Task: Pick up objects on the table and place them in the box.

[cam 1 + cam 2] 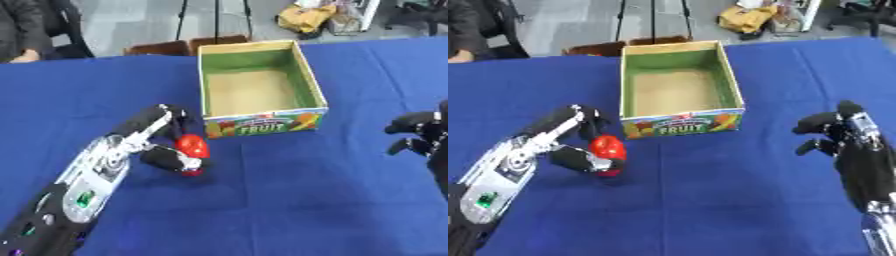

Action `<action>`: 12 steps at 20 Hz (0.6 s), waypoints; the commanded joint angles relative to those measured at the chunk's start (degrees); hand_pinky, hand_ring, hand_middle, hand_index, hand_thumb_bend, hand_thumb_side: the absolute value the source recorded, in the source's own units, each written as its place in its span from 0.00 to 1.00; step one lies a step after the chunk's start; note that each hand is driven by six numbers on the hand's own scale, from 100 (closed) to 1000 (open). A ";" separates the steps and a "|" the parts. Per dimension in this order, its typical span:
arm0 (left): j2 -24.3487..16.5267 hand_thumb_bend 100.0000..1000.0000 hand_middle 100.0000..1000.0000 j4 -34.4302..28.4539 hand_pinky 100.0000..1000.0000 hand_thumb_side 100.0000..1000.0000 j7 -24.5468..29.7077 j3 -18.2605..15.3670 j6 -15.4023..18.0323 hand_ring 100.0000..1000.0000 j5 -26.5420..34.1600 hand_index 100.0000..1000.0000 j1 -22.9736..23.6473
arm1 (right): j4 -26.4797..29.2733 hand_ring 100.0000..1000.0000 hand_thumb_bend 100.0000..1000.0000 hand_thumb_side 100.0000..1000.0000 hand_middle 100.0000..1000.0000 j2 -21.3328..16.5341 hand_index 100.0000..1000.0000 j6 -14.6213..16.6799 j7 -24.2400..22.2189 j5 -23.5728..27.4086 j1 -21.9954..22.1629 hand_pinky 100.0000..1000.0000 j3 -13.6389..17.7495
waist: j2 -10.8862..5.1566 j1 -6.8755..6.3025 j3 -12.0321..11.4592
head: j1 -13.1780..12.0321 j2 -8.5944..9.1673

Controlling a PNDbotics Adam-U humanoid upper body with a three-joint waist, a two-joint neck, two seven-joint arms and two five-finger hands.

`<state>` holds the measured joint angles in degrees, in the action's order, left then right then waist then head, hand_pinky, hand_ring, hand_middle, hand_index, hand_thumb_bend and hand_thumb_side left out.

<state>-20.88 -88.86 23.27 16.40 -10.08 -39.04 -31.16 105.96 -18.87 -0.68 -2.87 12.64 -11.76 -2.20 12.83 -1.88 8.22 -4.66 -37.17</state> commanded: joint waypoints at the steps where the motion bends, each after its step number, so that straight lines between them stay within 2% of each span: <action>1: 0.05 0.69 0.55 0.46 0.57 0.42 0.43 -0.11 0.23 0.52 -3.00 0.77 -0.98 | 0.89 0.62 0.00 0.97 0.54 -0.86 0.56 0.01 -0.07 -0.10 -0.37 0.40 0.10 | -1.10 0.11 0.10 | -0.14 0.26; 9: 1.07 0.70 0.56 2.70 0.57 0.41 0.84 0.12 1.50 0.53 -10.45 0.77 -0.90 | 0.88 0.62 0.00 0.97 0.54 -0.82 0.56 0.01 -0.12 -0.10 -0.37 0.40 0.11 | -1.05 0.15 0.21 | -0.18 0.26; 12: 1.31 0.67 0.55 3.27 0.55 0.40 1.57 0.16 2.18 0.52 -13.20 0.77 -0.78 | 0.86 0.62 0.00 0.97 0.54 -0.81 0.56 0.01 -0.13 -0.10 -0.35 0.40 0.12 | -1.04 0.13 0.19 | -0.17 0.26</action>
<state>-19.16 -85.15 24.61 16.63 -8.32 -51.01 -31.20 105.96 -18.87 -0.69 -2.88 12.64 -11.73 -2.20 12.79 -1.88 8.38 -4.67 -37.17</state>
